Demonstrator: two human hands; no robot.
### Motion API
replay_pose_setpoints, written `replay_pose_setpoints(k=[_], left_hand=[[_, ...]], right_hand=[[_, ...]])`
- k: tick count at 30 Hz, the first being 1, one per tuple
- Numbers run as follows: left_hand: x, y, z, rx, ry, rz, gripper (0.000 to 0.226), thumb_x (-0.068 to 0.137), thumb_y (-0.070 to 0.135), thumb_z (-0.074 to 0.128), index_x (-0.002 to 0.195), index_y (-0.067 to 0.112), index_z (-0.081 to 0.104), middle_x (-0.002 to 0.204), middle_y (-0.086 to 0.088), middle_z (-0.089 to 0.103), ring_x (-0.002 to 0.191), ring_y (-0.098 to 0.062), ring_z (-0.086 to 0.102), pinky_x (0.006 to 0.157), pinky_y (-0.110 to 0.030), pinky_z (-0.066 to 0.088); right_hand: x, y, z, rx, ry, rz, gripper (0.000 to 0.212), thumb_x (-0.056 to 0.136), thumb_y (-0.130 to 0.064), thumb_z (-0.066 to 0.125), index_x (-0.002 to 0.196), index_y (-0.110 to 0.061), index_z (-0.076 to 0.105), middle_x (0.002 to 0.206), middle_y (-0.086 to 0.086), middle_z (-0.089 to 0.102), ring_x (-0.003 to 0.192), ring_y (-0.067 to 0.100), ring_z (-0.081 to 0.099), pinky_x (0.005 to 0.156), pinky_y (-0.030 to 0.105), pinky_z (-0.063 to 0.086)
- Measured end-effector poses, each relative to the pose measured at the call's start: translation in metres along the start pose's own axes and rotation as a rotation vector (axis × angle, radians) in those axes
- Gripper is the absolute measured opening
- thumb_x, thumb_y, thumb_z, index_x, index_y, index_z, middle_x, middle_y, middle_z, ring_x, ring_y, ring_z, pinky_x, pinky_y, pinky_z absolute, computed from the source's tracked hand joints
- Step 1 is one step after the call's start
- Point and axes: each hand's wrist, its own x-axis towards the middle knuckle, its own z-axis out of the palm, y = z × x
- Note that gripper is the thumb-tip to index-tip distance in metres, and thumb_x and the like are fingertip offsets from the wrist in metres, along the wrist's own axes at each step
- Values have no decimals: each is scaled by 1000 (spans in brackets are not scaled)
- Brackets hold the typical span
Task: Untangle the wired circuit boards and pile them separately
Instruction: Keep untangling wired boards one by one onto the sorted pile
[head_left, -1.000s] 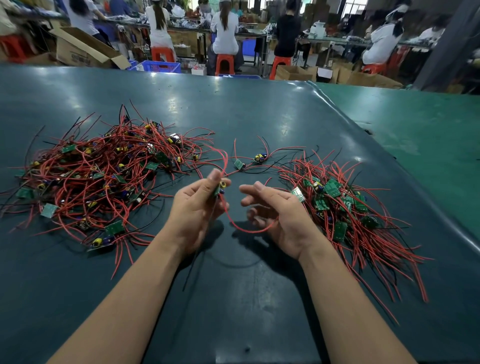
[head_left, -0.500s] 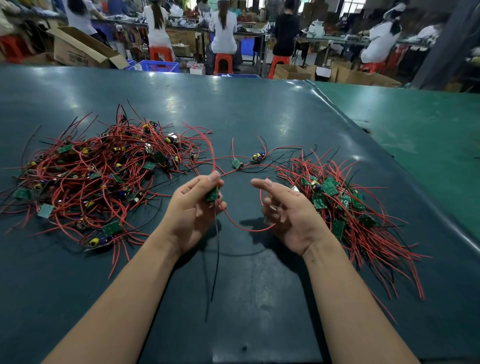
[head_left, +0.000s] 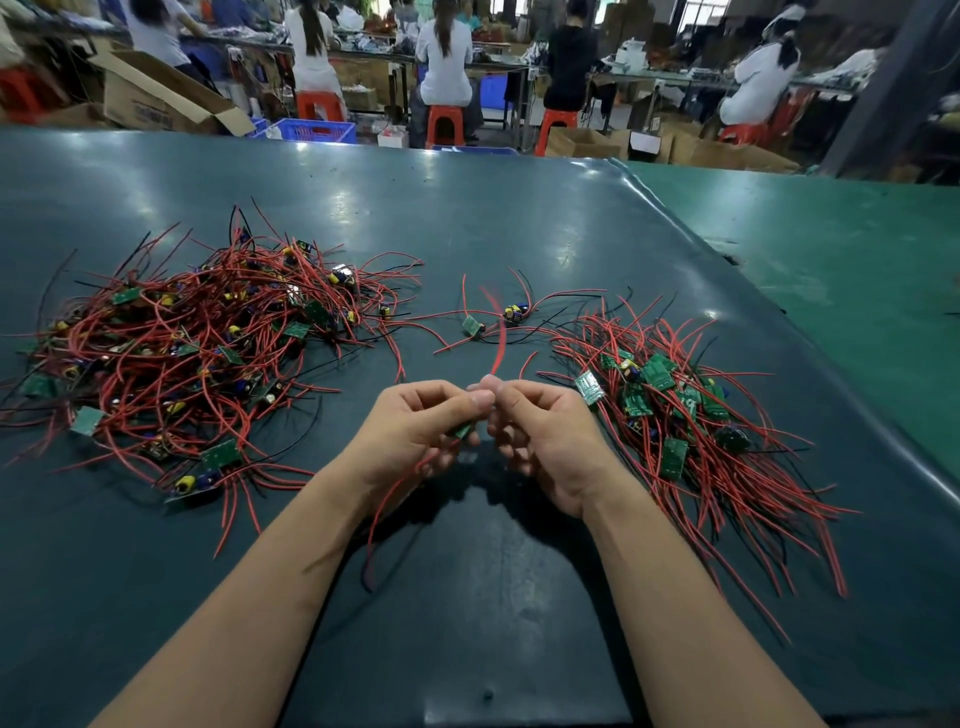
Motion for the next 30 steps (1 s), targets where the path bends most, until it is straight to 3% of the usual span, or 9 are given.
replay_pose_setpoints(k=[2, 3, 7, 10, 13, 21, 30], left_hand=[[-1, -2, 1, 24, -26, 15, 28, 65, 30, 80, 73, 6, 70, 70, -11, 67, 57, -20, 58, 56, -24, 49], [-1, -3, 1, 46, -32, 14, 25, 66, 31, 80, 73, 8, 70, 69, -9, 66, 59, -20, 57, 57, -24, 46], [-2, -1, 2, 77, -40, 2, 17, 73, 29, 73, 65, 17, 66, 61, 0, 60, 48, -9, 53, 37, -16, 33], [-2, 1, 0, 37, -75, -3, 19, 71, 26, 78, 62, 17, 64, 63, -1, 60, 47, -9, 54, 37, -16, 32], [-3, -1, -1, 63, -114, -8, 20, 75, 19, 77, 59, 18, 64, 68, -4, 63, 50, -11, 56, 37, -16, 32], [-3, -1, -2, 87, -189, -26, 23, 76, 19, 70, 55, 21, 59, 67, -1, 64, 48, -12, 55, 39, -16, 32], [-6, -1, -1, 48, -216, 10, 18, 80, 19, 68, 64, 16, 61, 60, -2, 58, 45, -12, 49, 40, -19, 37]], right_hand=[[0, 0, 0, 22, -15, -18, 12, 86, -15, 68, 86, -4, 72, 58, -3, 67, 43, 2, 56, 37, 14, 40], [0, -1, 0, 15, -16, -40, 10, 90, -9, 65, 88, -2, 70, 56, -6, 66, 42, 0, 54, 38, 11, 39], [2, 0, 4, 29, 20, -106, 11, 92, -5, 63, 86, 1, 71, 55, -6, 65, 45, -1, 56, 44, 10, 42], [7, -1, 1, 37, 163, -102, 14, 88, -15, 69, 77, -9, 75, 48, -4, 52, 40, 5, 40, 38, 15, 32], [14, -5, -9, 150, 335, -120, 15, 89, -14, 69, 76, -7, 71, 43, -6, 42, 33, 4, 27, 33, 14, 19], [25, -2, -15, 235, 582, -269, 15, 87, -8, 72, 72, -3, 70, 49, -7, 59, 37, 1, 36, 35, 14, 26], [29, -3, -20, 312, 643, -327, 26, 95, -11, 62, 69, -8, 66, 51, -4, 51, 34, 5, 32, 35, 15, 21]])
